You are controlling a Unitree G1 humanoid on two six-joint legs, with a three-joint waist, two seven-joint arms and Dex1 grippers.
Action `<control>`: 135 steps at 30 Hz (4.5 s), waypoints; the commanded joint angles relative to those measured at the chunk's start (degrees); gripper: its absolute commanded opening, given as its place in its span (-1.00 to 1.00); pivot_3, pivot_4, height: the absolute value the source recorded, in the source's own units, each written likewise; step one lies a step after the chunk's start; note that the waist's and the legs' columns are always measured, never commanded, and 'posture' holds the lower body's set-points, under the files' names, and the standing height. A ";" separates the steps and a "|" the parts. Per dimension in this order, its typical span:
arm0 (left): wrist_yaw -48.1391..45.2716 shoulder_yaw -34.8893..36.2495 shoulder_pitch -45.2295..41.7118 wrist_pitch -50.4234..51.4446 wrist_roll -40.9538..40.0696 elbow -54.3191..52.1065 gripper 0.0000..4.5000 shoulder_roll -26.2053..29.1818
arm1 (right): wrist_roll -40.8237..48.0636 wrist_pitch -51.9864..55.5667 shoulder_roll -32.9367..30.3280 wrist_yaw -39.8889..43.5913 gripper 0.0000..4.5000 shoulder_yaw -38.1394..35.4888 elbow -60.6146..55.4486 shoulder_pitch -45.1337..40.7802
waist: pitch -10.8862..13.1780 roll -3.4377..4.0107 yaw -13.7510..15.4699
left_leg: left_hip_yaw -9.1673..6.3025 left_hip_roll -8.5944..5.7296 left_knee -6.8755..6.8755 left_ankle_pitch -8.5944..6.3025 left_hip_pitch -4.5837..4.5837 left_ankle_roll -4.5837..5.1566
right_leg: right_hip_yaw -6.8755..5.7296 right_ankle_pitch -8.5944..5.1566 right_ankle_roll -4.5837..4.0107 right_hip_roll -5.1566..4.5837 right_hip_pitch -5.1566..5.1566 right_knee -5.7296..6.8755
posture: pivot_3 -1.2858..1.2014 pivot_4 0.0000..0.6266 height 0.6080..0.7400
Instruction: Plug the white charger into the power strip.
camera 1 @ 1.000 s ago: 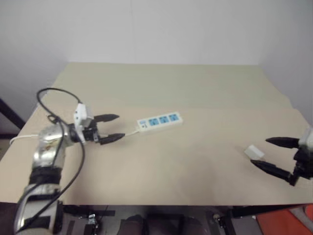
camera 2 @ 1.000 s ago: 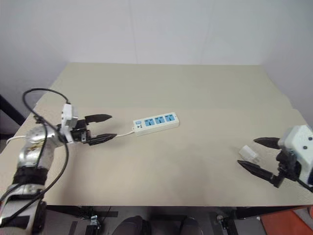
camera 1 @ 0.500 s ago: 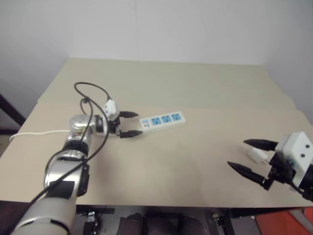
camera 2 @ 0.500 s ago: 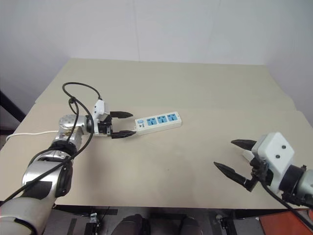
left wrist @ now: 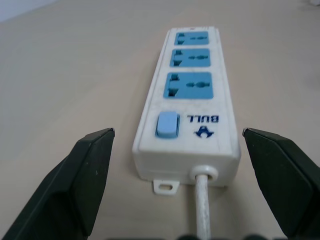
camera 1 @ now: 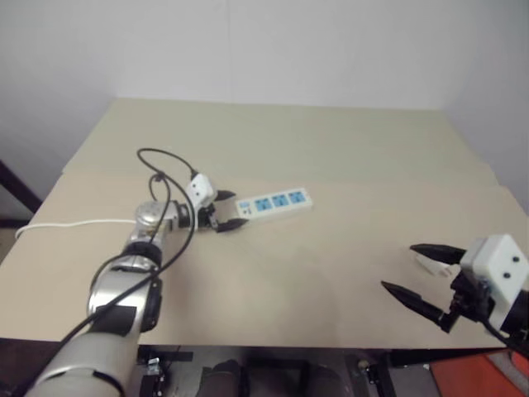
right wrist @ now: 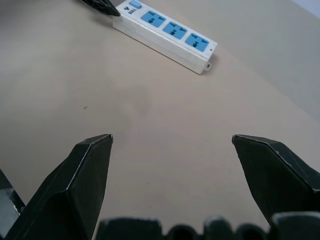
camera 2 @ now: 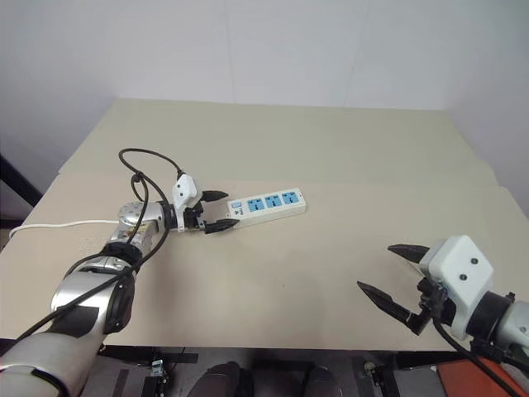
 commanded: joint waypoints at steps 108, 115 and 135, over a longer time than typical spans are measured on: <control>-17.25 2.78 7.39 -7.70 -6.55 -5.05 0.96 -3.51 | 0.92 0.61 -0.01 -3.88 1.00 2.10 -0.47 0.87 | -0.02 0.01 -0.89 | 0.01 0.00 0.00 -0.01 0.25 0.01 | 0.09 0.00 -0.02 -0.03 0.15 -0.03 | 0.03 -0.52 1.00; -15.81 2.45 7.31 -8.79 -5.38 -4.06 0.96 -4.06 | 1.25 0.90 -0.04 -4.04 1.00 1.72 -0.73 0.92 | -0.03 0.01 -0.40 | 0.01 0.00 0.01 -0.01 0.26 0.01 | 0.09 0.00 -0.02 -0.04 0.16 -0.03 | 0.03 -0.52 1.00; -20.58 3.27 7.16 -5.10 -5.80 -5.55 0.45 -2.90 | -0.15 1.37 -0.49 -4.48 1.00 2.53 0.28 1.10 | -0.03 0.00 0.00 | 0.01 0.00 0.00 -0.03 0.24 0.03 | 0.09 0.00 -0.02 -0.02 0.15 -0.02 | 0.03 -0.52 1.00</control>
